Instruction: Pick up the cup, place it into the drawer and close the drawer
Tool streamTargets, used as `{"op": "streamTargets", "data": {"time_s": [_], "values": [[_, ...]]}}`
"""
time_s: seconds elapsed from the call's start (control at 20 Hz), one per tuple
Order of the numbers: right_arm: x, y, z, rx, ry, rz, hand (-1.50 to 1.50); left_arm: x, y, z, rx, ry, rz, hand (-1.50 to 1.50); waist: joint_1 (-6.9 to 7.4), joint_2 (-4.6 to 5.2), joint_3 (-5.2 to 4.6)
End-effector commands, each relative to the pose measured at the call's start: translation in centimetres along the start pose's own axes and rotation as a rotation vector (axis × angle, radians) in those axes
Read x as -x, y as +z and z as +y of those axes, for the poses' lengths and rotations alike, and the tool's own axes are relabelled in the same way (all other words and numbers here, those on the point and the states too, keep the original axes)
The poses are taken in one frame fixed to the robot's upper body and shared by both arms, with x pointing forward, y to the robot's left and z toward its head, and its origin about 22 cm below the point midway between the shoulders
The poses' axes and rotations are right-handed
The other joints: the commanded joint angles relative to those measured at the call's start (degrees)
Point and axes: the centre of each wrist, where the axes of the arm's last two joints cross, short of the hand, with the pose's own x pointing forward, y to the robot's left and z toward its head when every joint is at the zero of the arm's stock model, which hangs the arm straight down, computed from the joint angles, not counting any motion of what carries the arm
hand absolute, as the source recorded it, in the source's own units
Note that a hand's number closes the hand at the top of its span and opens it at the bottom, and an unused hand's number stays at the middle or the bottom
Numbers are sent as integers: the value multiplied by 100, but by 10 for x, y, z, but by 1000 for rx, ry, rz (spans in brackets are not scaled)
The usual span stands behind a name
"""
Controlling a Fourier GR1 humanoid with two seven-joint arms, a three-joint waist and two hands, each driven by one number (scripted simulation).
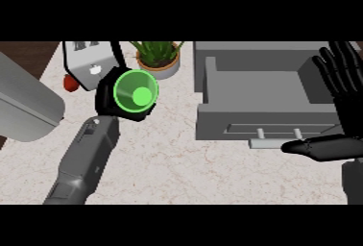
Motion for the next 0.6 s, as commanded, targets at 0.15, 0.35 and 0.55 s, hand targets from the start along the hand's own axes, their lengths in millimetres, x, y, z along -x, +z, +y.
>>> {"op": "streamTargets", "data": {"time_s": [0.15,0.35,0.55], "values": [[-16,-3,-14,-8,0,-11,-150,-44,-73,-65,97,19,-24,150,-44,-4,-3],[-12,-3,-6,17,10,-12,-150,-89,-120,-99,150,-21,-18,150,-42,-3,-2],[6,-2,-8,19,10,-20,-150,-107,-145,-132,128,-59,23,150,-112,39,-2]]}}
